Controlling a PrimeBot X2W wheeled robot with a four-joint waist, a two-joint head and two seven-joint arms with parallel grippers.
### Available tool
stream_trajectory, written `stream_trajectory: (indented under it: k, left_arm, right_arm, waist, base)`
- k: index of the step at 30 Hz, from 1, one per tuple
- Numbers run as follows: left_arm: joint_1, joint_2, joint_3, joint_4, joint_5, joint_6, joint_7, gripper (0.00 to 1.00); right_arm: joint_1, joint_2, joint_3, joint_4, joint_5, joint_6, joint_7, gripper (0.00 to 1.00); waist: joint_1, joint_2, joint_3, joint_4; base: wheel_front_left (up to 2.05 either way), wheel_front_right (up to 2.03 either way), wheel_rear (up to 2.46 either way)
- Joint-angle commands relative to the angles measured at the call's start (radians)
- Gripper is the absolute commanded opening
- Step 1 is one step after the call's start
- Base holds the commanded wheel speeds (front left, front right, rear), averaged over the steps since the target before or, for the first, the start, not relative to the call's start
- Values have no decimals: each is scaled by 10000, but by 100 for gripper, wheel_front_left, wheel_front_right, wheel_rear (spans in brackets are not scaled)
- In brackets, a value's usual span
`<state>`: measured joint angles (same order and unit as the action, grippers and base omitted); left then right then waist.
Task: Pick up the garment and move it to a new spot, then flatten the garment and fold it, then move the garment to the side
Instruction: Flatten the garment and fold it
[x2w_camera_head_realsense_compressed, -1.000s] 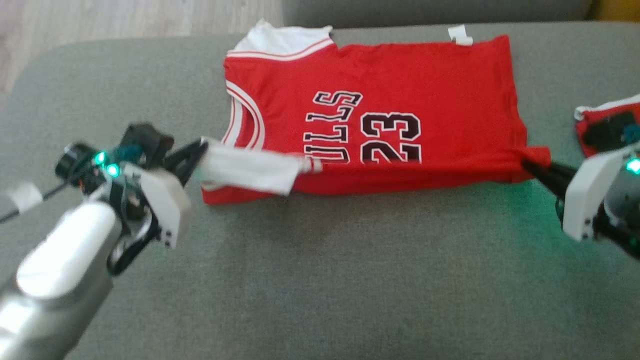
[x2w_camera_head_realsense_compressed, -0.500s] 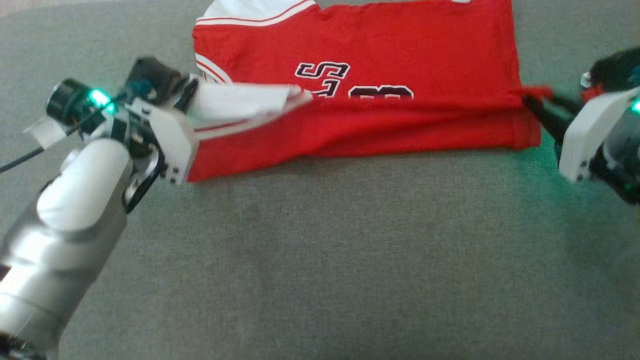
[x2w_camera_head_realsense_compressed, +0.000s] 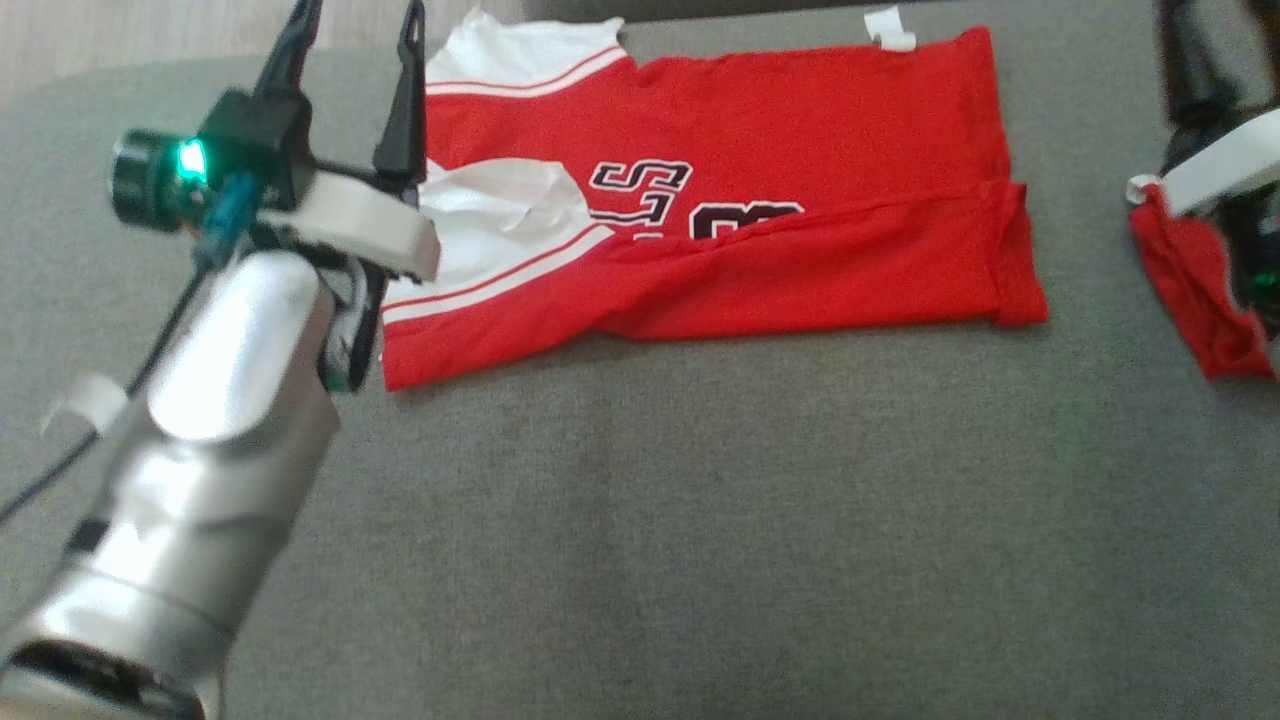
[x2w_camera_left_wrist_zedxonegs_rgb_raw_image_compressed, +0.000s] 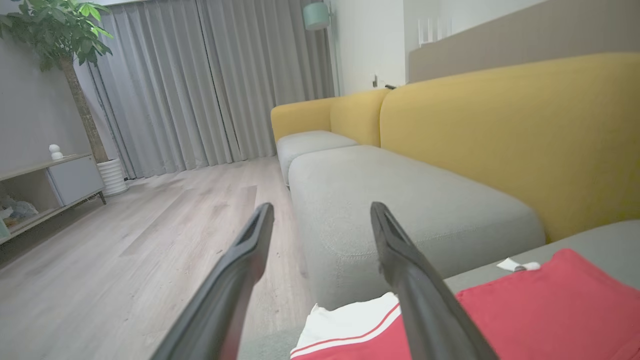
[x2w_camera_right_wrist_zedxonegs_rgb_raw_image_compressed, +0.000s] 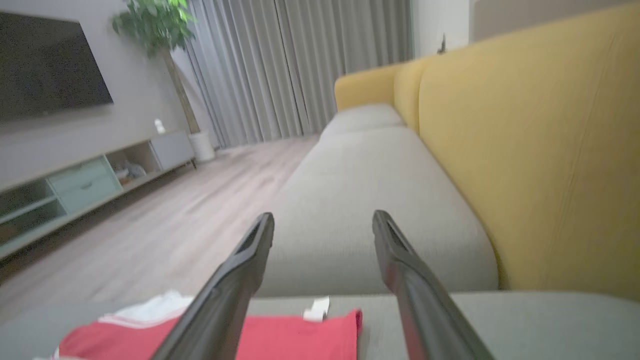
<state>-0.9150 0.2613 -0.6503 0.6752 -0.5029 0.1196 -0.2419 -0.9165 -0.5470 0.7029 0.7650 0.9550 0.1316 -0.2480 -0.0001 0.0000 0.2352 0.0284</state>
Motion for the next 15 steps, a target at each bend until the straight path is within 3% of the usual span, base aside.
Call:
stream_trajectory:
  k: [1, 6, 7, 11, 15]
  left_arm:
    - [209, 194, 660, -586, -77, 249, -164, 100]
    - [2060, -152, 1770, -2622, 387, 620, -194, 100]
    - [2060, -152, 1770, -2622, 387, 620, -194, 100]
    - [3719, -503, 2415, -3529, 899, 717, -196, 100]
    - [4956, -867, 2963, -3780, 1287, 604, -197, 100]
  right_arm:
    - [477, 119, -1139, -691, -724, -9, -130, 100]
    - [2724, 1387, -4297, -2445, -3184, -9, -134, 100]
    - [2724, 1387, -4297, -2445, -3184, -9, -134, 100]
    - [4743, 2645, -5857, -3744, -5040, -9, -135, 100]
    - [6295, 3783, -6459, -4652, -6164, -9, -136, 100]
  waist:
    - [1, 0, -324, -21]
    - [1, 0, -757, -35]
    - [1, 0, -757, -35]
    - [1, 0, -960, -23]
    - [1, 0, -1067, -76]
  base:
    - [0, 0, 0]
    - [0, 0, 0]
    - [0, 0, 0]
    - [0, 0, 0]
    - [0, 0, 0]
